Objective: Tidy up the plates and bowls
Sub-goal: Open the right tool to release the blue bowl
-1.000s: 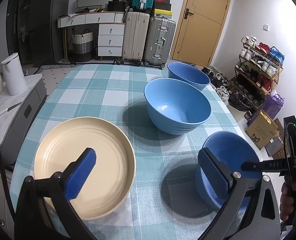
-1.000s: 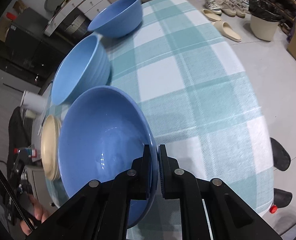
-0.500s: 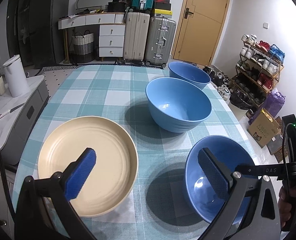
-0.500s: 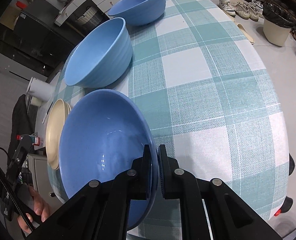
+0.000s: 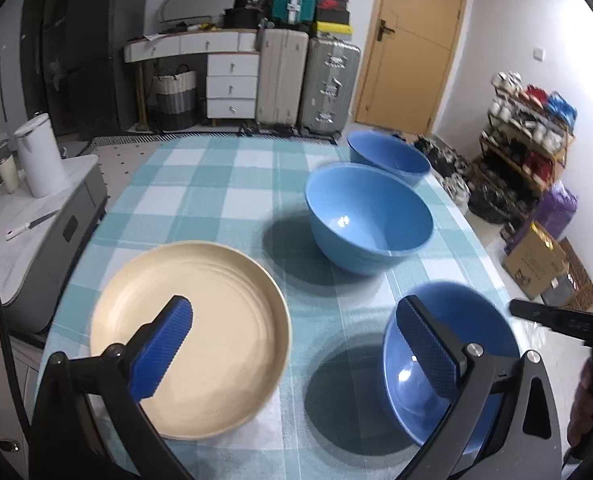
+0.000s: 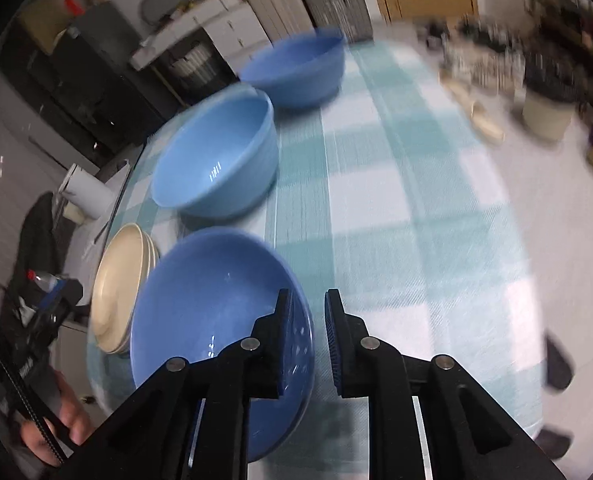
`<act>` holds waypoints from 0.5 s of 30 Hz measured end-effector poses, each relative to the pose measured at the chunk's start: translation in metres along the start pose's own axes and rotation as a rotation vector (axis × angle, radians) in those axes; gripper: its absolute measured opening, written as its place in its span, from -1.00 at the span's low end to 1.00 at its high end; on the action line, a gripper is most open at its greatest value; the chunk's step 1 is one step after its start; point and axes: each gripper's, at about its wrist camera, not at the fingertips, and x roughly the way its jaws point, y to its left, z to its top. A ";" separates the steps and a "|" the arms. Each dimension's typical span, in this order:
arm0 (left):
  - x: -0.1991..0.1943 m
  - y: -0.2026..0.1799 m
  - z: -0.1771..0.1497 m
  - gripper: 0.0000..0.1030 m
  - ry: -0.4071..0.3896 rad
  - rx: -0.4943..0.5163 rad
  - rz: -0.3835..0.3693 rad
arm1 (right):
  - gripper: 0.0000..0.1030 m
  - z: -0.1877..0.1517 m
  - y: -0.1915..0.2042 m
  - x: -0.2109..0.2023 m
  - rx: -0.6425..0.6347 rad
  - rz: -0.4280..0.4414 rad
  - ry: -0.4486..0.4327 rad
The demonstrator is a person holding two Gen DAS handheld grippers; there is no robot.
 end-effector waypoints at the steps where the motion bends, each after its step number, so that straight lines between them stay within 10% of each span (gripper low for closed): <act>1: -0.003 0.002 0.004 1.00 -0.009 -0.008 0.001 | -0.68 0.002 0.005 -0.013 -0.031 -0.009 -0.059; 6: -0.015 -0.003 0.016 1.00 -0.063 0.016 0.018 | -0.59 0.008 0.027 -0.060 -0.132 0.001 -0.270; 15: -0.025 -0.019 0.025 1.00 -0.106 0.065 0.059 | 0.35 -0.003 0.074 -0.114 -0.324 0.024 -0.589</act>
